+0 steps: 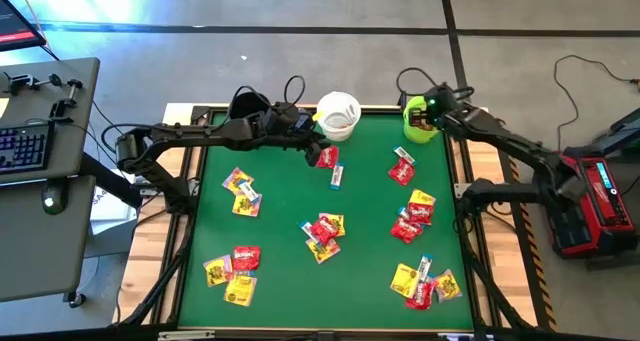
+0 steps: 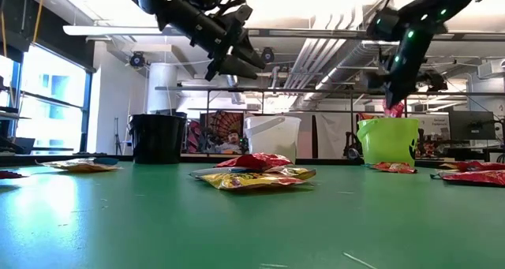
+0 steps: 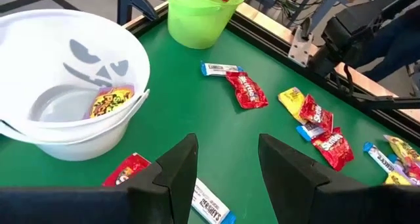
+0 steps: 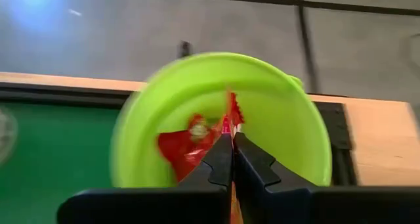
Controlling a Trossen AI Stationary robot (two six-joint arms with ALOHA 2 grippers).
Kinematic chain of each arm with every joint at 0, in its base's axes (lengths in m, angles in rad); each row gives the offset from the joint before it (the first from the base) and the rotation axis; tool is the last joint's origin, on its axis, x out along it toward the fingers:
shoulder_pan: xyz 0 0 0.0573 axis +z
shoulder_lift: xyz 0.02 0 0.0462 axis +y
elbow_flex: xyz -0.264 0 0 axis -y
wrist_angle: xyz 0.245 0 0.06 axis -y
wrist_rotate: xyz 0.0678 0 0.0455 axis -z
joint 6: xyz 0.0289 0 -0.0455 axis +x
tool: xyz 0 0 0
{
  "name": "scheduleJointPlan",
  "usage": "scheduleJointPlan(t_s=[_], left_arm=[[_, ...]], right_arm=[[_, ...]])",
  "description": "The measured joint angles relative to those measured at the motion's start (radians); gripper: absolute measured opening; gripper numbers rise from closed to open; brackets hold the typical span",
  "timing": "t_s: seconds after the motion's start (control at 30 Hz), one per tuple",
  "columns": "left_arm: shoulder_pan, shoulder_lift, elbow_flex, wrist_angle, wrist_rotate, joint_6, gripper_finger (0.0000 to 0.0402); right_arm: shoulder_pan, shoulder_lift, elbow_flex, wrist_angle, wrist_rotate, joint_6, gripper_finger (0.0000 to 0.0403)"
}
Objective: Sort candy by brand, put in halloween buckets
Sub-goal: Put the red candy into the green bucket
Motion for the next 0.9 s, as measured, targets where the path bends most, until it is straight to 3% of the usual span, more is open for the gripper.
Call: scheduleJointPlan(t_s=[0.17,0.3,0.6,0.73,0.9], left_arm=[[0.000,0.000,0.000,-0.002,-0.030,-0.003,0.0154],[0.000,0.000,0.000,-0.004,-0.031,-0.003,0.0154],[0.006,0.000,0.000,-0.022,-0.040,-0.072,0.0154],[0.013,0.000,0.000,-0.027,-0.038,-0.025,0.0154],[0.028,0.000,0.000,-0.035,0.003,-0.004,0.0154]], right_arm=[[-0.011,0.098,0.000,0.010,0.046,0.008,0.0000],[-0.026,0.138,0.000,0.019,-0.004,-0.011,0.0011],[-0.046,0.104,0.003,0.003,-0.064,-0.049,0.0127],[-0.019,0.037,0.069,-0.101,-0.061,-0.056,0.0172],[0.079,-0.049,0.196,-0.279,-0.133,-0.080,0.0193]])
